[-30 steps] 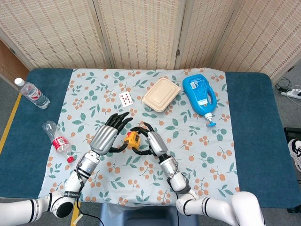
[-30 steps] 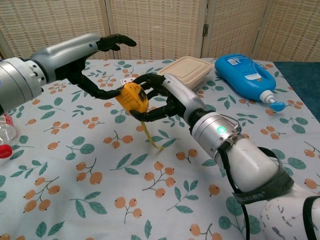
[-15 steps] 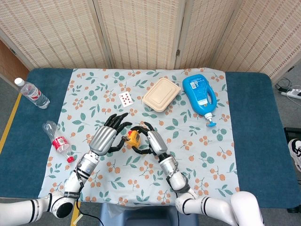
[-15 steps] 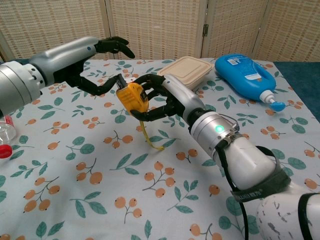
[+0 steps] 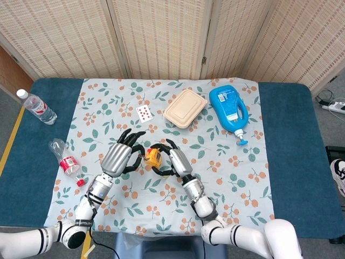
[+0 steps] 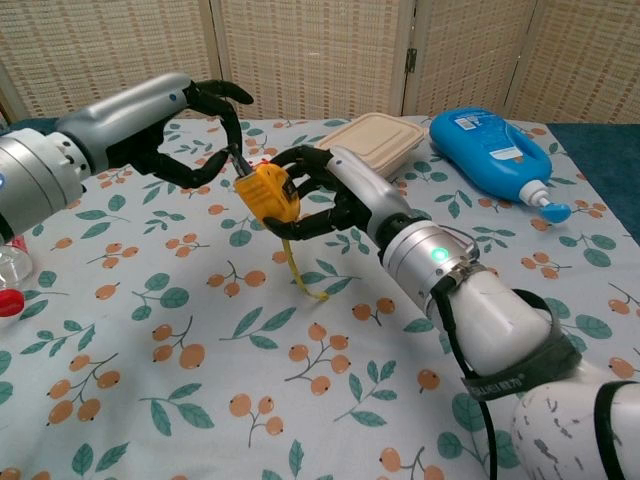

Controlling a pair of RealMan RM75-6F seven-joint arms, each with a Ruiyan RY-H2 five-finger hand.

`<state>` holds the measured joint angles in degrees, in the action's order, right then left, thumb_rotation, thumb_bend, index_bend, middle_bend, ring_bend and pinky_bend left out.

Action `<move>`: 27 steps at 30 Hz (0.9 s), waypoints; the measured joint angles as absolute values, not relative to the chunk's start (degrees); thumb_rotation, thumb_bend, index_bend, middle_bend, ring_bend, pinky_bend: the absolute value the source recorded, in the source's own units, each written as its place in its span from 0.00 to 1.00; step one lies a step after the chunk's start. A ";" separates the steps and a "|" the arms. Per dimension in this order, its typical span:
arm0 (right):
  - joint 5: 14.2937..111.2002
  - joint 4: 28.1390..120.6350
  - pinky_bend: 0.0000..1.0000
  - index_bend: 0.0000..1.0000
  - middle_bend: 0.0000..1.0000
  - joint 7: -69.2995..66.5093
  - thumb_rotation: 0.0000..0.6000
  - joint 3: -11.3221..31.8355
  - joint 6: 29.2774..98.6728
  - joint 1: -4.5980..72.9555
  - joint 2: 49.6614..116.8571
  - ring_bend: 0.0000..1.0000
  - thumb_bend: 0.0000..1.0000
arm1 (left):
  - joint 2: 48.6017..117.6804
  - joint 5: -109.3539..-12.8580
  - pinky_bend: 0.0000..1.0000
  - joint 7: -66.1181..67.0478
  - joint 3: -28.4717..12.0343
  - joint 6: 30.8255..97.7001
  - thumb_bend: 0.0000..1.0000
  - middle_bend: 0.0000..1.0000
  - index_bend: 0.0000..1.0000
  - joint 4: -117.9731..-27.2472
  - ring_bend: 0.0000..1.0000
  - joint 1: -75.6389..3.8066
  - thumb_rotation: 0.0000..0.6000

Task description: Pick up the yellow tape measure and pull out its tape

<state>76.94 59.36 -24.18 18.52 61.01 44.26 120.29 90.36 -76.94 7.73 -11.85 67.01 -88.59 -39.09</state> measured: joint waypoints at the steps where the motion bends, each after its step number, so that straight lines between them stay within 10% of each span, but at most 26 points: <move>1: 76.89 59.48 0.03 0.56 0.46 -24.12 1.00 18.57 61.03 44.20 120.13 0.32 0.34 | 90.56 -77.07 0.03 7.50 -11.89 67.38 0.60 0.18 0.58 -88.27 0.20 -38.97 1.00; 27: 78.84 71.68 0.03 0.56 0.46 -22.09 1.00 12.01 64.26 34.38 101.04 0.32 0.34 | 79.46 -75.36 0.05 -11.40 -15.46 71.07 0.60 0.23 0.58 -82.48 0.24 -32.54 1.00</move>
